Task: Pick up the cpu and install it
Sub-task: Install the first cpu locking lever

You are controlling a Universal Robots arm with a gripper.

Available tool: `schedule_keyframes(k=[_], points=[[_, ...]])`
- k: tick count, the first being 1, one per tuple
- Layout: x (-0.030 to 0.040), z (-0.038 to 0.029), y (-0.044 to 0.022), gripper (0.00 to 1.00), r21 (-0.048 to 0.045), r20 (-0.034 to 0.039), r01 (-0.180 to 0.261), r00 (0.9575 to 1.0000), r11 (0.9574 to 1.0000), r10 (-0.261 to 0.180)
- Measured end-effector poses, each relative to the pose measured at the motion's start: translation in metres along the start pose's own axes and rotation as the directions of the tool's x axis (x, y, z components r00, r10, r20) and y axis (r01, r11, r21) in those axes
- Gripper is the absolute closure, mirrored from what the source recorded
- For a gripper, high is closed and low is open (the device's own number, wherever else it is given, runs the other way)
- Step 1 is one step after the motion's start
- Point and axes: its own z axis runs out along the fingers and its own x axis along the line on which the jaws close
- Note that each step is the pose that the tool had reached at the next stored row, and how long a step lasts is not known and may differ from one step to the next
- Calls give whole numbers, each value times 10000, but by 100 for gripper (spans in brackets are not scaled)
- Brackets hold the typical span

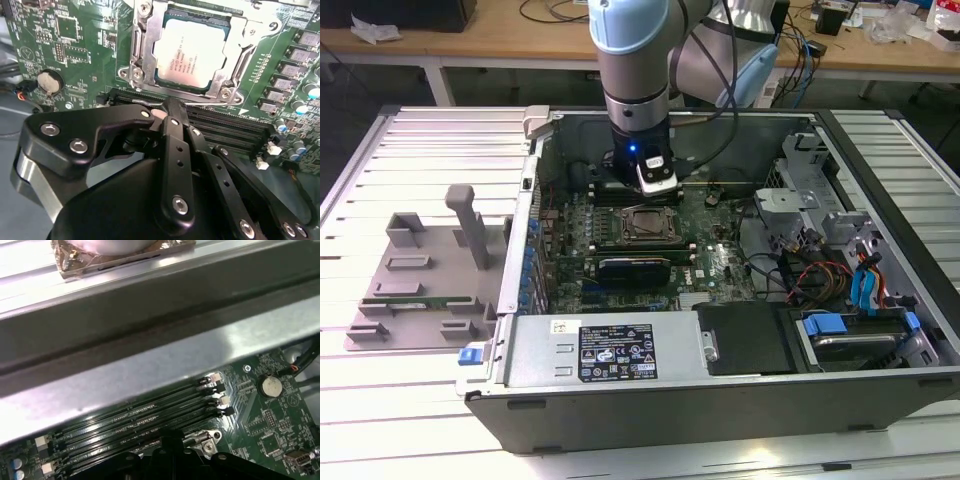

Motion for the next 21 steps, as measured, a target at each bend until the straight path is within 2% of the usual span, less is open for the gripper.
schedule_keyframes(k=[4,6,7,9,13,19,21], points=[[2,1,5,89,9,16,-85,10000,10000,85],[5,2,4,89,-12,72,-86,9999,10000,86],[8,2,4,89,-38,139,-91,9999,10000,91],[19,1,3,89,-47,166,-103,9998,9999,104],[34,6,33,89,-51,175,-110,9998,9999,111],[36,23,32,89,-53,177,-112,9998,9999,113],[39,51,27,89,4,197,-103,9998,9999,103]])
